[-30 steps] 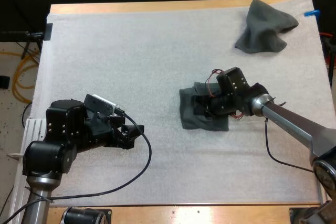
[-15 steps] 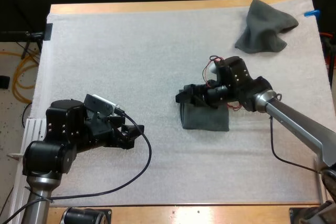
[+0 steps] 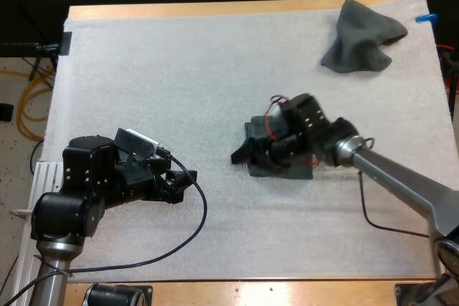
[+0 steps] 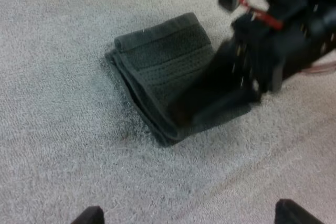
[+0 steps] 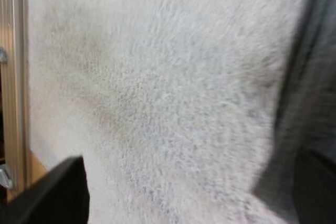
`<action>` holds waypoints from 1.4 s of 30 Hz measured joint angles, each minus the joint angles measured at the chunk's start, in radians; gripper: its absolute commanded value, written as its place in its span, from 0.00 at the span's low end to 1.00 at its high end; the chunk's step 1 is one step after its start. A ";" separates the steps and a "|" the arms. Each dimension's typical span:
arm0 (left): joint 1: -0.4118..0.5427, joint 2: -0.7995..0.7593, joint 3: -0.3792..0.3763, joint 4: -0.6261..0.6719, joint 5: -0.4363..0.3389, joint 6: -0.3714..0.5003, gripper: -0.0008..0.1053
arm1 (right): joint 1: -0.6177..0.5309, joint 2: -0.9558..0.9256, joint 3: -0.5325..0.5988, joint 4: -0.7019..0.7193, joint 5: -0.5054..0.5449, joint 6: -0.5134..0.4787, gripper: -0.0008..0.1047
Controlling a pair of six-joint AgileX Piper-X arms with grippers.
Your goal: Pick towel from pile fold and stack
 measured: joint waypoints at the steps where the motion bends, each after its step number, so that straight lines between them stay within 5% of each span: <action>1: 0.000 0.000 0.000 -0.001 0.000 0.000 0.60 | 0.014 0.011 0.000 0.000 0.000 0.000 0.73; 14: 0.000 0.000 0.000 -0.001 0.000 0.000 0.60 | 0.044 0.007 0.000 0.001 0.003 -0.047 0.73; 26: 0.000 0.000 0.000 -0.051 0.000 0.008 0.60 | 0.044 -0.381 0.000 0.222 0.322 -0.179 0.73; 42: 0.000 0.076 0.009 -0.121 0.000 0.014 0.60 | 0.044 -0.682 0.000 0.539 0.546 -0.183 0.73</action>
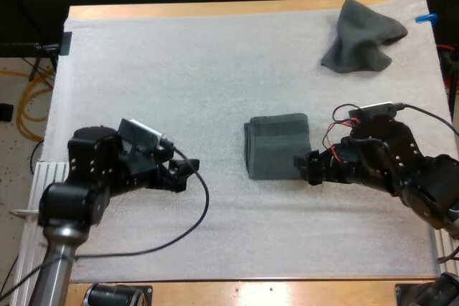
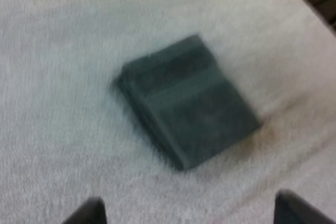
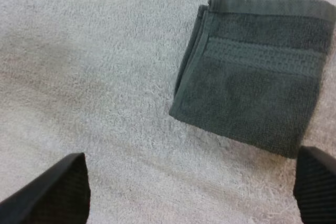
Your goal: Pick towel from pile fold and stack
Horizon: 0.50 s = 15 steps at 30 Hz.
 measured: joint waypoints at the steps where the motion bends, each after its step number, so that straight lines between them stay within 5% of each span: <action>1: 0.000 0.023 0.000 -0.016 0.000 0.000 0.62 | 0.000 0.000 0.000 0.000 0.000 0.000 0.73; 7: -0.002 0.219 0.000 -0.103 0.000 -0.020 0.69 | 0.000 0.000 0.000 -0.001 0.000 0.000 0.73; 15: -0.080 0.519 0.000 -0.336 -0.003 -0.172 0.69 | 0.000 0.000 0.000 -0.001 0.000 0.000 0.73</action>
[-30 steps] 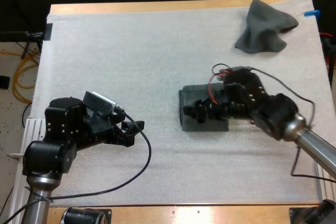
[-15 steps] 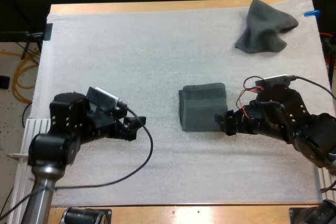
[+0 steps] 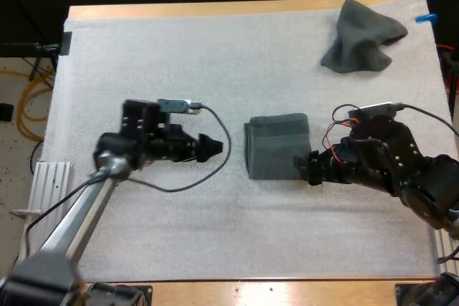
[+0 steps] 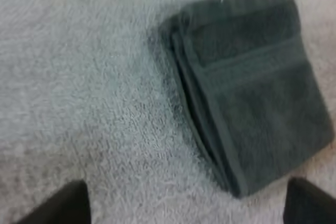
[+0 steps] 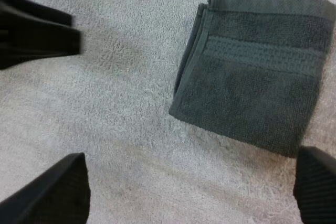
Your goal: Pick towel from pile fold and stack
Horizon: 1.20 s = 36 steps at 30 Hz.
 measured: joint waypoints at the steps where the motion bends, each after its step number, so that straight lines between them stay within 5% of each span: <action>1: -0.020 0.036 0.000 -0.027 -0.002 -0.015 0.69 | 0.000 0.000 0.000 0.000 0.000 0.000 0.73; 10: -0.147 0.281 -0.091 -0.114 -0.070 -0.112 0.68 | 0.000 0.000 0.000 0.000 0.000 0.007 0.73; 23: -0.154 0.385 -0.166 -0.114 0.037 -0.219 0.68 | 0.000 0.000 0.000 0.015 0.000 0.008 0.73; 36: -0.222 0.430 -0.236 -0.090 0.039 -0.309 0.68 | 0.000 0.000 0.000 0.017 0.000 0.008 0.73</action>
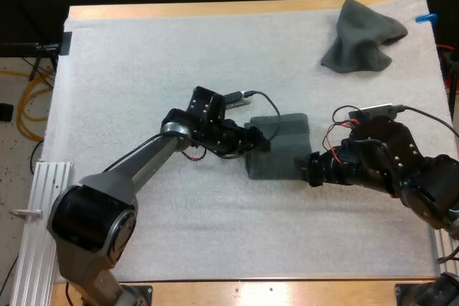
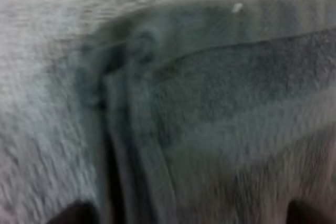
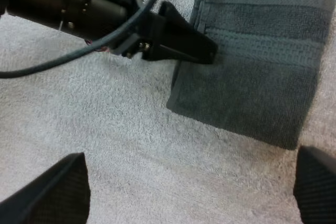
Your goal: Pick towel from pile fold and stack
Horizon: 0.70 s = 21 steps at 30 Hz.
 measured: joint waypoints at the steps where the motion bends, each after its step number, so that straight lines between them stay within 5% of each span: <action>1: -0.010 0.006 -0.009 0.000 0.001 -0.011 0.68 | 0.000 0.000 0.000 0.000 0.000 0.001 0.73; 13: -0.076 0.047 -0.068 0.003 0.004 -0.037 0.66 | 0.000 0.000 0.000 0.014 0.000 0.001 0.73; 16: -0.076 0.047 -0.068 0.003 0.004 -0.037 0.55 | 0.000 0.000 0.000 0.018 0.000 0.001 0.73; 21: -0.076 0.047 -0.068 0.003 0.001 -0.037 0.21 | 0.000 0.000 0.000 0.019 0.000 0.001 0.73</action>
